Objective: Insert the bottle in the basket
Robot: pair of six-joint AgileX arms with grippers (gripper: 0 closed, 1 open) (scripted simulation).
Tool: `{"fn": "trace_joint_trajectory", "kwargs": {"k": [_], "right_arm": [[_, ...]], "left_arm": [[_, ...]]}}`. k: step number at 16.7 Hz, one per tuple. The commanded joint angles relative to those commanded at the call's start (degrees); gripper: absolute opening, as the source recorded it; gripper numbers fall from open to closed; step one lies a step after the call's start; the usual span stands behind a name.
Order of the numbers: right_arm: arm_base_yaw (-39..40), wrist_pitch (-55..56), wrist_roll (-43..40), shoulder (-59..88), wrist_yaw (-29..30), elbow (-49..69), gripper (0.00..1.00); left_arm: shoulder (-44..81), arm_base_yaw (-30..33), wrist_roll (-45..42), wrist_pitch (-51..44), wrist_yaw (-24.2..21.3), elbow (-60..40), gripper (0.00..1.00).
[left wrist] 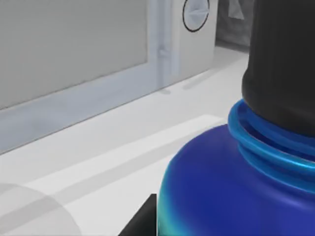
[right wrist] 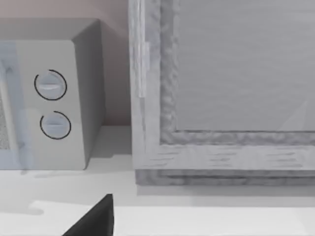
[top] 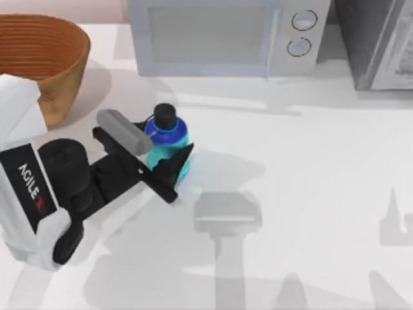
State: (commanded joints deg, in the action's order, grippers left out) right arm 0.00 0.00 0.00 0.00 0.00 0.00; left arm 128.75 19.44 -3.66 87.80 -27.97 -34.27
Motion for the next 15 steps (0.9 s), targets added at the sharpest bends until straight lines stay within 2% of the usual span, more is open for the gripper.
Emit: {"fn": "trace_joint_trajectory", "kwargs": {"k": [10, 15], "right_arm": [[0.00, 0.00, 0.00, 0.00, 0.00, 0.00, 1.00], [0.00, 0.00, 0.00, 0.00, 0.00, 0.00, 1.00]], "left_arm": [[-0.14, -0.06, -0.05, -0.03, -0.05, 0.06, 0.00], [-4.25, -2.51, -0.33, -7.33, -4.37, -8.19, 0.00]]}}
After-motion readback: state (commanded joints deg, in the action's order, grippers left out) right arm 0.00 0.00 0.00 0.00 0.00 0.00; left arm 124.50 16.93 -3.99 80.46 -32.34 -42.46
